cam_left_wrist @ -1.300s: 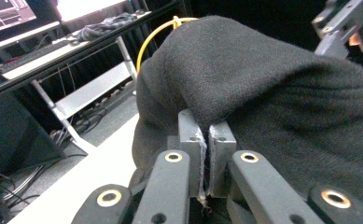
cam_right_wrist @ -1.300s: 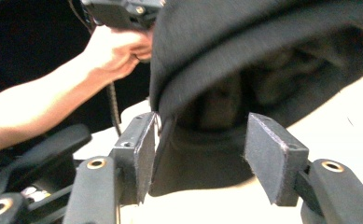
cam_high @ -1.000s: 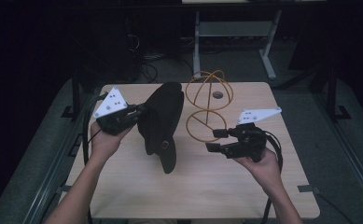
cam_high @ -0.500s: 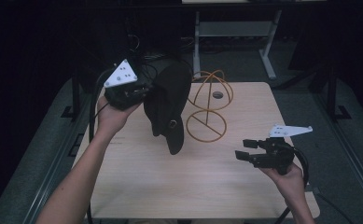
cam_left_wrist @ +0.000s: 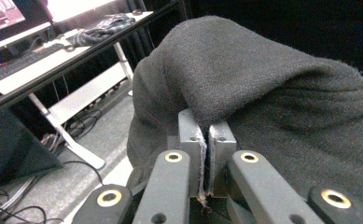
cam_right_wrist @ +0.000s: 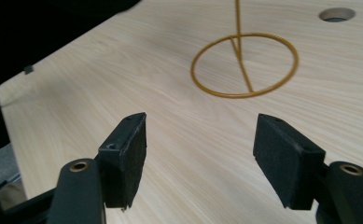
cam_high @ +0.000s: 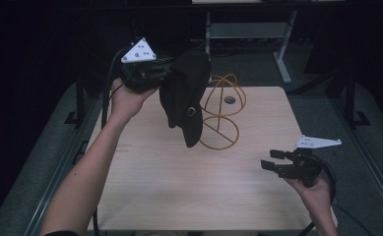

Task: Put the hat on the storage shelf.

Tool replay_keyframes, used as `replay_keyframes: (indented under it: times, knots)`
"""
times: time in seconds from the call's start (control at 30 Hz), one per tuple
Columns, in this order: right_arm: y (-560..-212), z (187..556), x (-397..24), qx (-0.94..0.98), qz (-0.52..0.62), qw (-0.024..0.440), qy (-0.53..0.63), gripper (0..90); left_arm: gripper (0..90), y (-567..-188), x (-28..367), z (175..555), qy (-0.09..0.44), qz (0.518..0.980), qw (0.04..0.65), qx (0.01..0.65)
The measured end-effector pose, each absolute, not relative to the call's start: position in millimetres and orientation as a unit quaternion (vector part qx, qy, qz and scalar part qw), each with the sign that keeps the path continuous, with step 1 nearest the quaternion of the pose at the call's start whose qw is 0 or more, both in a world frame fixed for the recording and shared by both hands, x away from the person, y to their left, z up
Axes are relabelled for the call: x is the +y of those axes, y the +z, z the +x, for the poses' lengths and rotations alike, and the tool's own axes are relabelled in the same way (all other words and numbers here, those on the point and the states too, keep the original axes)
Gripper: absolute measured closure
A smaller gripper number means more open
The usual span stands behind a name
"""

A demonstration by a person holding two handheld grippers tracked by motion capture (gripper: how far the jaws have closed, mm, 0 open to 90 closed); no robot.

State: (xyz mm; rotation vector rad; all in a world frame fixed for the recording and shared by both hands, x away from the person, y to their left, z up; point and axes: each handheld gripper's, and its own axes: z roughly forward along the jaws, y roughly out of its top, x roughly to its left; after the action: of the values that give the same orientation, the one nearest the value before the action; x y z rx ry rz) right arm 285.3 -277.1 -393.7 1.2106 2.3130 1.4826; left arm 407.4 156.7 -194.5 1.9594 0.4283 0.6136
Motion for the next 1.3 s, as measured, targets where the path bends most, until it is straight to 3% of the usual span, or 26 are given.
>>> replay_keyframes:
  times: [0.6,1.3]
  knots:
    - [-396,283,-299,0.752,0.421,0.087,0.499,33.1,87.2,-166,110,444,0.259,0.829,0.469,0.158]
    - [-397,282,-304,0.745,0.421,0.086,0.51,32.7,87.0,-204,37,464,0.22,0.876,0.41,0.123]
